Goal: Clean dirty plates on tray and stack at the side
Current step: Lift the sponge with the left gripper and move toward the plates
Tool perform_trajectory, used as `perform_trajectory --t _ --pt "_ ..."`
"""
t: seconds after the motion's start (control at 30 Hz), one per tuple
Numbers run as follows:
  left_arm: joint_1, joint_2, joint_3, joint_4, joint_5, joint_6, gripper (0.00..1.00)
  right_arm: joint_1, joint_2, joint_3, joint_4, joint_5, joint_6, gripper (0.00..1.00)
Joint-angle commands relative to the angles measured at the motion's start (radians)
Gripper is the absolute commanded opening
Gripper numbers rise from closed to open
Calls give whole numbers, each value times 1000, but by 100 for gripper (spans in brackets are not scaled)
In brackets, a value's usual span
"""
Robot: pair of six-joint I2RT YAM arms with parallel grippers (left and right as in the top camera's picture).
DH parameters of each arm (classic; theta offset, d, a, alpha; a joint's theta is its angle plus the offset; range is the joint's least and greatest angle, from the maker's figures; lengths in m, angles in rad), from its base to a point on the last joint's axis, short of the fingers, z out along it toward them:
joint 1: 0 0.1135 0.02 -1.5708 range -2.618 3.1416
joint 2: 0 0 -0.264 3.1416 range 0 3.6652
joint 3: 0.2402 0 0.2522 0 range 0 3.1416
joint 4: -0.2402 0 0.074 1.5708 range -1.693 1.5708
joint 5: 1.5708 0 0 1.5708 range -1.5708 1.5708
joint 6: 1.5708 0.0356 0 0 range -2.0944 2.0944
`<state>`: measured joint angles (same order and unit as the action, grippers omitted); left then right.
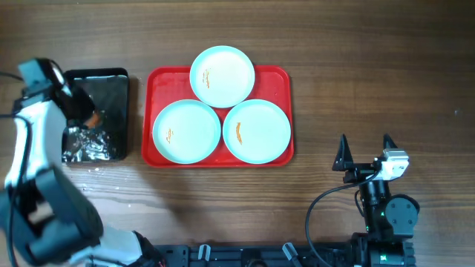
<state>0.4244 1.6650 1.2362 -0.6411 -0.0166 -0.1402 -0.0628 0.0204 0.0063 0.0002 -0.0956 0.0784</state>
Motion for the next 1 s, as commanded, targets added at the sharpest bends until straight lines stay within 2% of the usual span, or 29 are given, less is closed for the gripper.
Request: perform_trajectory --t 0.0,0.1,0.2,0.4,0.47,0.67,0.77,0.87,0.97 --pt "-1 -217 40 32 8 -2 4 -6 -6 -1 3 10 8 100" --pt "-1 -290 40 46 8 -2 4 -6 -6 -1 3 10 8 100" --pt "-1 -276 39 37 8 -2 4 -6 -6 -1 3 10 7 100" --pt "-2 -39 -78 88 -14 0 4 -6 -6 -1 3 10 7 100" --pt "-3 29 -52 56 -30 117 4 -6 -6 -1 3 10 7 100" --pt "-43 -176 134 61 -26 134 4 -6 -6 -1 3 10 8 100" --pt "-65 -267 142 115 -21 134 4 -6 -6 -1 3 10 7 100" --pt "-68 -253 119 76 10 134 4 -6 -6 -1 3 10 7 100" --pt "-56 -151 14 58 3 137 4 -6 -6 -1 3 10 7 100"
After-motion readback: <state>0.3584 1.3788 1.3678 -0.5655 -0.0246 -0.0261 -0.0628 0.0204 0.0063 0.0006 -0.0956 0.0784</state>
